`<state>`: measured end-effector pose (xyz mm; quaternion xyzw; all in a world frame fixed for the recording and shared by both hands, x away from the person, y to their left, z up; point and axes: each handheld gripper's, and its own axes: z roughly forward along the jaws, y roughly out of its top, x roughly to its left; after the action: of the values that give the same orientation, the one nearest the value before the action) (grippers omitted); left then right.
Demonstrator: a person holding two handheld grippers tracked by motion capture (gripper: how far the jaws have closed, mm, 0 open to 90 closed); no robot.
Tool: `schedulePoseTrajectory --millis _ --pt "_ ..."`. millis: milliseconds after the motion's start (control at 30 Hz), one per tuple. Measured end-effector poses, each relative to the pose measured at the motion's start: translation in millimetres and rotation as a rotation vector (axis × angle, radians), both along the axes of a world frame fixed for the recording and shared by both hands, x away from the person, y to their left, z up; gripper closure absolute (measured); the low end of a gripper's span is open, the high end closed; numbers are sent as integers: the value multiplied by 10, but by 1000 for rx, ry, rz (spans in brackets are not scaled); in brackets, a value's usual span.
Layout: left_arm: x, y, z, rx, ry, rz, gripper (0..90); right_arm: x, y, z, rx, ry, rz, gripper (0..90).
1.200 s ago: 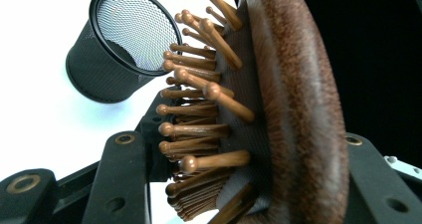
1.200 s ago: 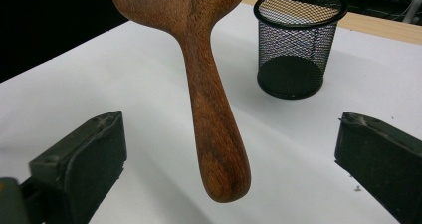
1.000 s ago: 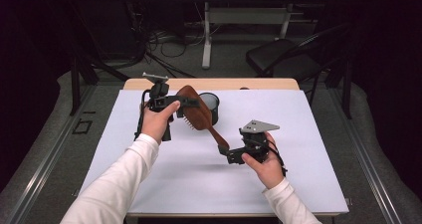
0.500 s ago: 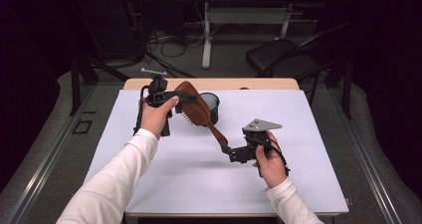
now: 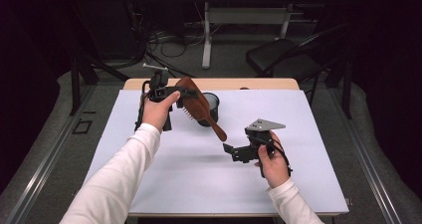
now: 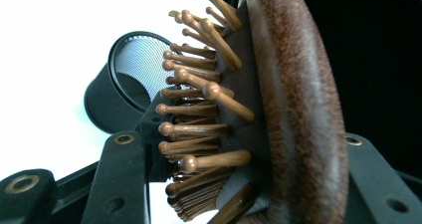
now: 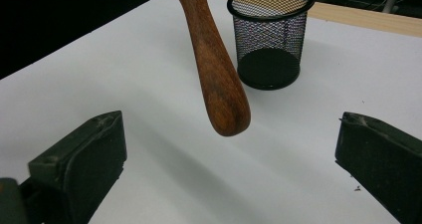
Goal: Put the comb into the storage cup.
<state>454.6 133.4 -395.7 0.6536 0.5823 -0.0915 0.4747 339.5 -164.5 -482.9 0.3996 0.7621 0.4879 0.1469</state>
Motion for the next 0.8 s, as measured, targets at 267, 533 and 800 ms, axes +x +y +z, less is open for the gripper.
schedulePoseTrajectory --millis 267,533,800 --pt "102 -24 38 0 -7 36 488 25 -59 2 14 7 -17 0" --pt "194 0 108 22 -31 47 486 45 -101 4 30 12 -32 0" --pt "275 52 188 16 -40 67 487 37 -150 -6 27 5 -46 0"
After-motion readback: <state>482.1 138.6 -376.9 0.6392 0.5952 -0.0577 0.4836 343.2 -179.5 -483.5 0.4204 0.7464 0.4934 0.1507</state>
